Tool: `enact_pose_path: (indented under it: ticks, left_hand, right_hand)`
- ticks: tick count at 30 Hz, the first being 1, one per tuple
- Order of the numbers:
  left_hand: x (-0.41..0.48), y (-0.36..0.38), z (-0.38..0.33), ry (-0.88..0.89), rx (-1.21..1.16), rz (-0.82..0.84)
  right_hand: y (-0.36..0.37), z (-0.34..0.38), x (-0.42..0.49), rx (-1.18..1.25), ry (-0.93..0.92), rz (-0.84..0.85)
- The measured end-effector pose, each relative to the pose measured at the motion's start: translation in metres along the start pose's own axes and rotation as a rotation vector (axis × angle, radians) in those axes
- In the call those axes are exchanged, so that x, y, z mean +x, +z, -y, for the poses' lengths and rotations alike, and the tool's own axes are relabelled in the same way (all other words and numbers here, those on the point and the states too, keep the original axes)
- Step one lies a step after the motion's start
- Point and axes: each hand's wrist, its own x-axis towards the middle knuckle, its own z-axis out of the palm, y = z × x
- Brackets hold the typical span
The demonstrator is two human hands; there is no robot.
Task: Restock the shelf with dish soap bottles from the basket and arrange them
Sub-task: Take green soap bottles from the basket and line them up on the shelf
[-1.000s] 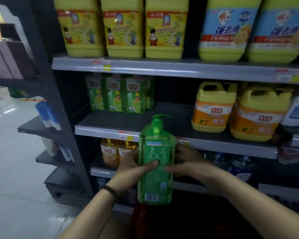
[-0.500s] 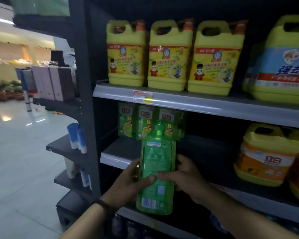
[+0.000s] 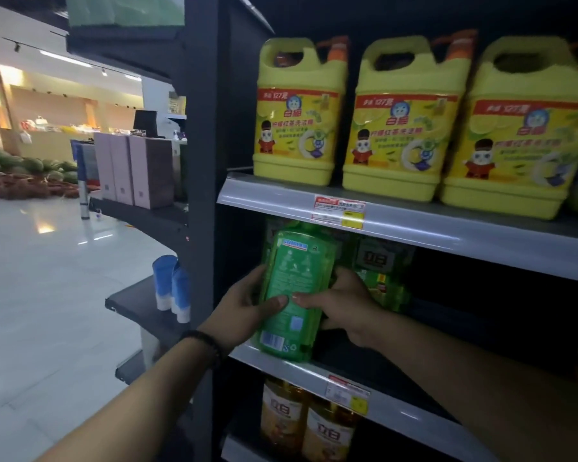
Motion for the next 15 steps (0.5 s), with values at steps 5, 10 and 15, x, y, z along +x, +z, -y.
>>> enact_pose_path:
  ticks: [5, 10, 15]
  left_hand:
    - [0.019, -0.028, 0.032, 0.029, 0.104, -0.088]
    - [0.011, -0.014, 0.047, 0.036, 0.419, -0.319]
    - [0.000, 0.007, 0.062, 0.069, 0.516, -0.401]
  right_hand:
    - [0.036, -0.025, 0.041, 0.032, -0.134, -0.076]
    - [0.056, -0.034, 0.063, -0.042, -0.235, -0.121]
    - [0.069, -0.035, 0.077, -0.113, -0.227, -0.228]
